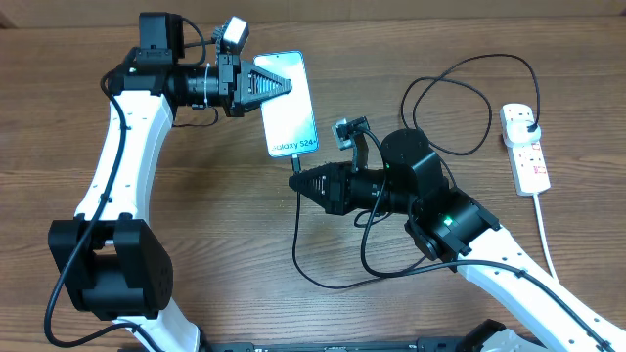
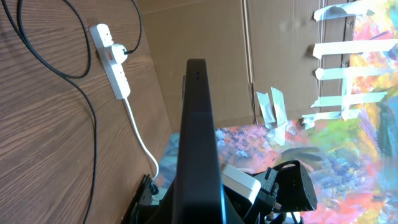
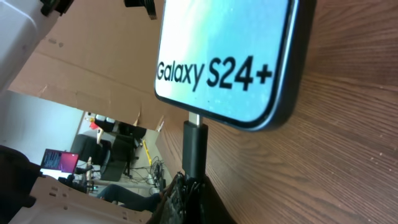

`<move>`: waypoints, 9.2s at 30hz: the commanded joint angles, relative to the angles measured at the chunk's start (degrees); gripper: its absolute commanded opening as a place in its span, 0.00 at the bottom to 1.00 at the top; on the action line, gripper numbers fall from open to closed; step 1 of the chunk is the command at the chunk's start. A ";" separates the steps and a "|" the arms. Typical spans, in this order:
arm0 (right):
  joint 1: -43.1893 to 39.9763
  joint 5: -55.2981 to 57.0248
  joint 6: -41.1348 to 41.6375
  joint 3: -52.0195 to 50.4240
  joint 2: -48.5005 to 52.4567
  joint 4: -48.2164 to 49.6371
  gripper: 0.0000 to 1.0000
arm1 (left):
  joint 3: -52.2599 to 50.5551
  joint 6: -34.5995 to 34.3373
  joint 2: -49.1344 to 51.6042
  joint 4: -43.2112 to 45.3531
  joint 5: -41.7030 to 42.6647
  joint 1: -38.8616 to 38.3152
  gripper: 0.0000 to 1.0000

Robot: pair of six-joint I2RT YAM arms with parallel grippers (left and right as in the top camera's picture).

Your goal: Plug charger to phone and switch on socket

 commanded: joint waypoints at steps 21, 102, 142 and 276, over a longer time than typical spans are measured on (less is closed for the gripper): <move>-1.84 -0.31 0.26 0.07 -0.17 2.58 0.04 | 0.46 0.85 0.04 0.00 6.10 -1.53 0.04; -5.60 -2.93 0.02 0.07 -0.17 1.18 0.50 | 0.46 10.19 0.04 -7.67 -10.80 -1.75 0.04; -5.49 6.64 -0.44 0.07 0.04 -17.51 0.69 | 0.46 19.82 18.56 -11.50 -46.05 -2.36 0.04; -33.70 8.72 -8.07 0.66 -11.58 -35.85 0.04 | 19.63 18.73 -13.00 -27.28 -66.47 1.84 0.61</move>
